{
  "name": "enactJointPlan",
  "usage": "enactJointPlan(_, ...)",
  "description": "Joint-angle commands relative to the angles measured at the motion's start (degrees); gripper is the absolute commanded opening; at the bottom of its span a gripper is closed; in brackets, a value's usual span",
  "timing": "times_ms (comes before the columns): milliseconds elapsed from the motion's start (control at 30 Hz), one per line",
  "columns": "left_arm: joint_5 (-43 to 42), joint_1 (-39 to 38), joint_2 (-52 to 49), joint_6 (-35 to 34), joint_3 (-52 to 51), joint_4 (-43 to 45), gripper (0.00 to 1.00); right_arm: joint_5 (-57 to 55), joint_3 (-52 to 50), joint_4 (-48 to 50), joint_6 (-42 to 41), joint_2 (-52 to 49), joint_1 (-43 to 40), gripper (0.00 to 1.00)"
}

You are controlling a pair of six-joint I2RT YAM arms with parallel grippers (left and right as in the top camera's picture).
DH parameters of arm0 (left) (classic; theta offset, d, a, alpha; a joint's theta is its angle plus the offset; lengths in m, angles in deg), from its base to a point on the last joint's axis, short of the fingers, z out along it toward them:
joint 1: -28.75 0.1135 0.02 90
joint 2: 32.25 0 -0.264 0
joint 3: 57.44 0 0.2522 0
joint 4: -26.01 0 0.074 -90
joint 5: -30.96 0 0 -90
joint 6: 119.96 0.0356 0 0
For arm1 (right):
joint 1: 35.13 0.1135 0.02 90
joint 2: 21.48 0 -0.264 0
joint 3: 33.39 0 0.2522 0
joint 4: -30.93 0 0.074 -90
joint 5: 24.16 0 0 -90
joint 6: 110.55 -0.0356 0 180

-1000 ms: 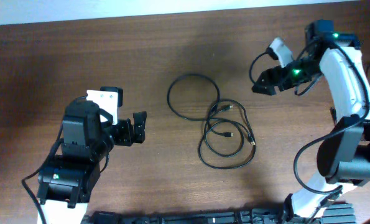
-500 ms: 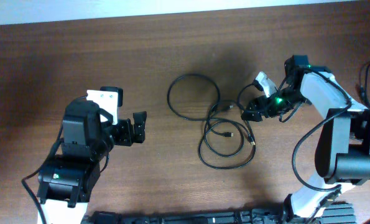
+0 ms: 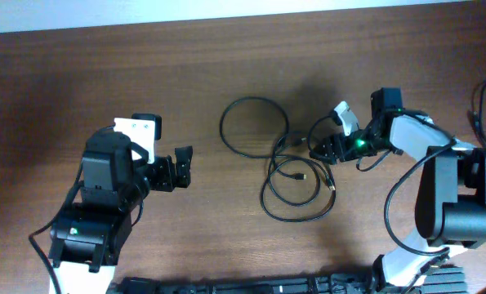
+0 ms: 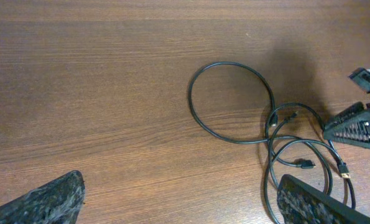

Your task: Untangle cables

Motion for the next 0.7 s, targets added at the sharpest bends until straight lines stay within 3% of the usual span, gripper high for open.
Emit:
enactJointPlan(0,0.4,0.0,0.0,0.9,0.2,0.1,0.99,-0.7,-2.0,-0.3,-0.7,-1.5,0.4,0.64)
enactJointPlan(233,0.4,0.0,-0.2,0.9,0.2,0.1,0.99,0.6,-2.0,-0.3,-0.9,-1.5,0.4,0.48)
enactJointPlan(300,0.4,0.0,-0.2,0.9,0.2,0.1,0.99,0.6,-2.0,-0.3,-0.9,-1.5,0.4,0.37)
enactJointPlan(433,0.4,0.0,-0.2,0.9,0.2,0.1,0.99,0.8,-2.0,-0.3,-2.9,-1.5,0.4,0.04)
enactJointPlan(667,0.4,0.0,-0.2,0.9,0.2,0.1,0.99,0.7,0.8,-4.5,-5.3,-0.3,0.4,0.04)
